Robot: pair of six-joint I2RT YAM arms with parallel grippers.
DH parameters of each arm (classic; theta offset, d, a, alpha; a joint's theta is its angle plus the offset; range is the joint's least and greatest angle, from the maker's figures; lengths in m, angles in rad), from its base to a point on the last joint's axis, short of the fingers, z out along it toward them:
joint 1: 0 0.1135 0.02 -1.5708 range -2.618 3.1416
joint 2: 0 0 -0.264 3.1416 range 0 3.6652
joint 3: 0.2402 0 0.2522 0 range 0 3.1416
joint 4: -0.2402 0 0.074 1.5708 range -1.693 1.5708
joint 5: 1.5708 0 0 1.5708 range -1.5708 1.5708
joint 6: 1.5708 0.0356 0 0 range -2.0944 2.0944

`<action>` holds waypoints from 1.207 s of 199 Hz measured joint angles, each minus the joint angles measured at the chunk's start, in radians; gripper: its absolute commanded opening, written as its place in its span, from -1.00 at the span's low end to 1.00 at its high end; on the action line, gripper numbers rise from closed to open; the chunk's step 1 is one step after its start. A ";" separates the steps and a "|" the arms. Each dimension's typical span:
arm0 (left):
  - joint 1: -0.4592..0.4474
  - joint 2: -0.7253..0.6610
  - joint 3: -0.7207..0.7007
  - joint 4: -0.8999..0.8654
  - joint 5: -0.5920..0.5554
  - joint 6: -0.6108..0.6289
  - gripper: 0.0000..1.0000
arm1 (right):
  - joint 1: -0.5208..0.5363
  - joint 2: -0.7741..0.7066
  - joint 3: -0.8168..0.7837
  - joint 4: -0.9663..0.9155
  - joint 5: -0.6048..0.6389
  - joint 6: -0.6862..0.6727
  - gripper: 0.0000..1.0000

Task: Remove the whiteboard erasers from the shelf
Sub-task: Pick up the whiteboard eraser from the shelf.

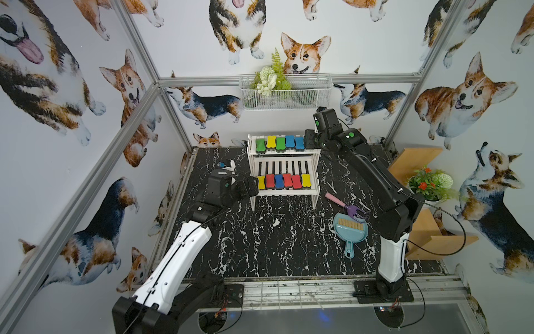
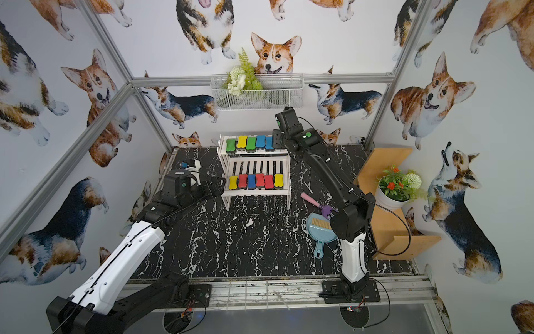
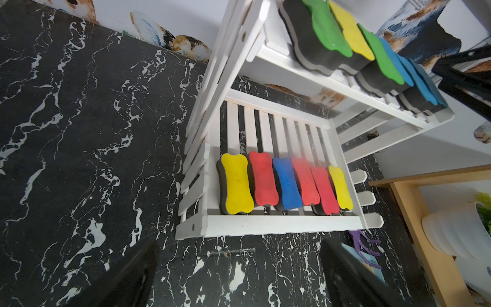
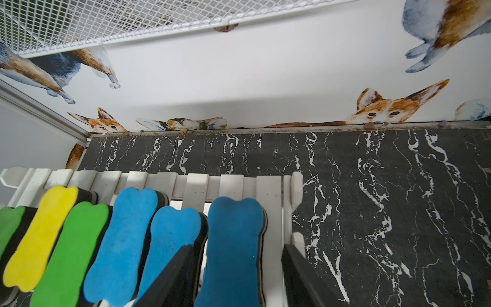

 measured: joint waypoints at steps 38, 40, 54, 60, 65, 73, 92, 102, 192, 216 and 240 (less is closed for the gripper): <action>0.000 0.002 0.000 0.000 0.000 0.000 1.00 | -0.003 0.015 -0.009 0.001 0.000 0.000 0.12; 0.000 0.002 0.000 0.000 0.000 0.000 0.99 | -0.004 0.015 -0.010 0.002 0.000 0.000 0.12; 0.000 0.002 0.000 0.000 0.000 0.000 1.00 | -0.007 0.015 -0.018 0.011 0.001 0.000 0.12; 0.000 0.002 0.000 0.000 0.000 0.000 1.00 | -0.008 0.015 -0.023 0.020 0.001 0.000 0.12; 0.000 0.002 0.000 0.000 0.000 0.000 0.99 | -0.008 0.015 -0.026 0.027 0.001 -0.001 0.11; 0.000 0.002 0.000 0.000 0.000 0.000 0.99 | -0.008 0.015 -0.032 0.038 0.001 -0.002 0.11; 0.001 0.002 0.000 0.000 0.000 0.000 1.00 | -0.008 0.015 -0.044 0.058 0.004 -0.003 0.11; 0.001 0.002 0.001 0.000 0.000 0.000 0.99 | -0.008 0.015 -0.049 0.067 0.004 -0.003 0.11; 0.001 -0.002 0.001 0.000 0.000 -0.007 0.99 | 0.005 0.032 -0.014 0.038 0.028 -0.004 0.08; 0.001 -0.001 0.001 0.000 0.000 -0.007 1.00 | 0.014 0.049 0.016 0.007 0.054 -0.029 0.04; 0.002 0.001 0.001 0.000 0.000 -0.008 0.99 | 0.015 0.054 0.019 0.003 0.072 -0.031 -0.03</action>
